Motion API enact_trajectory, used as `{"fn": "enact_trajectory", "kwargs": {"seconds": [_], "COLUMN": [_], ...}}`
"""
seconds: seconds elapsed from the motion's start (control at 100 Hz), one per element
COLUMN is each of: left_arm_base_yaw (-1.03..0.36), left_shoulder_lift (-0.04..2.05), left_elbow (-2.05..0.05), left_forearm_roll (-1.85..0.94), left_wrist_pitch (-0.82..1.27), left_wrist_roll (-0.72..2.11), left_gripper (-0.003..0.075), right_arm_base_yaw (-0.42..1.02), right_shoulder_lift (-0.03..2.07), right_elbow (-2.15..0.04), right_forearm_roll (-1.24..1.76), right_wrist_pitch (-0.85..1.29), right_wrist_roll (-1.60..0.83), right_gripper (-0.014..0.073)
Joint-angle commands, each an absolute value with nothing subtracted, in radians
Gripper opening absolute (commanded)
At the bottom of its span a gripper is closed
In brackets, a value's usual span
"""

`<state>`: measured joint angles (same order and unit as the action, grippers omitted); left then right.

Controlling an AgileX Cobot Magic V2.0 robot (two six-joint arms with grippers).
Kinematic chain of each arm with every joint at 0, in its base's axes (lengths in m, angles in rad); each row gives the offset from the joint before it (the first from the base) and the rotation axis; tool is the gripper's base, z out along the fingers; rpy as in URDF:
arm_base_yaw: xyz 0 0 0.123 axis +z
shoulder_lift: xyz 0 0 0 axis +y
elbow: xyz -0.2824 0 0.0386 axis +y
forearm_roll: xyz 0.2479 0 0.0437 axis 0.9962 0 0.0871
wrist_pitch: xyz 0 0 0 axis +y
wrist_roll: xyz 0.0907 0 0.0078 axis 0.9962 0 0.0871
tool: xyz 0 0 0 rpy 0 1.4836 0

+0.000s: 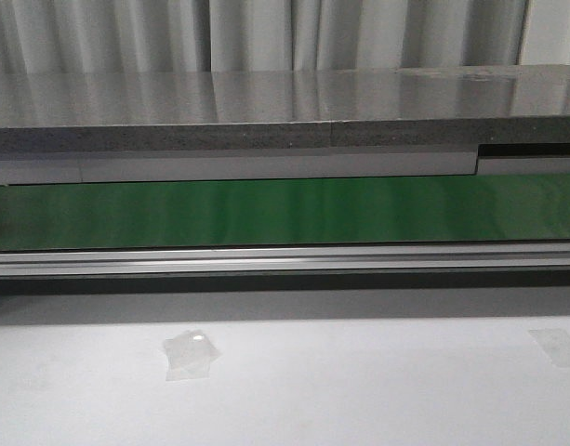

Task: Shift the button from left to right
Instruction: 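Lift the button with the left gripper and place it on the green belt, then open the left gripper and withdraw while the belt carries the button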

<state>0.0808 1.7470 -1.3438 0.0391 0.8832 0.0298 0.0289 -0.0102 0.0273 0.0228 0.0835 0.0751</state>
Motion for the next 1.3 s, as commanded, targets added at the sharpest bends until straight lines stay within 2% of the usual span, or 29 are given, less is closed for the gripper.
{"fn": "enact_trajectory", "kwargs": {"seconds": [0.0, 0.06, 0.25, 0.35, 0.65, 0.91, 1.29], "left_arm_base_yaw": [0.074, 0.074, 0.074, 0.074, 0.074, 0.074, 0.074], "left_shoulder_lift": [1.695, 1.695, 1.695, 1.695, 1.682, 1.556, 1.139], "left_elbow": [-1.367, -1.367, -1.367, -1.367, -1.367, -1.339, -0.968], "left_forearm_roll": [0.029, 0.023, 0.013, 0.013, 0.000, -0.046, -0.112], "left_wrist_pitch": [0.856, 0.858, 0.862, 0.862, 0.832, 0.720, 0.296], "left_wrist_roll": [0.032, 0.039, 0.052, 0.054, 0.056, 0.085, 0.092], "left_gripper": [0.0045, 0.0106, 0.0382, 0.0460, 0.0463, 0.0463, 0.0463], "right_arm_base_yaw": [0.031, 0.031, 0.031, 0.031, 0.031, 0.031, 0.031], "right_shoulder_lift": [-0.024, -0.024, -0.024, -0.024, -0.024, -0.024, -0.024], "right_elbow": [0.012, 0.012, 0.012, 0.012, 0.012, 0.012, 0.012], "right_forearm_roll": [0.014, 0.014, 0.014, 0.014, 0.014, 0.014, 0.014], "right_wrist_pitch": [0.000, 0.000, 0.000, 0.000, 0.000, 0.000, 0.000], "right_wrist_roll": [0.077, 0.077, 0.077, 0.077, 0.077, 0.077, 0.077], "right_gripper": [-0.0067, -0.0067, -0.0067, -0.0067, -0.0067, -0.0067, -0.0067]}}
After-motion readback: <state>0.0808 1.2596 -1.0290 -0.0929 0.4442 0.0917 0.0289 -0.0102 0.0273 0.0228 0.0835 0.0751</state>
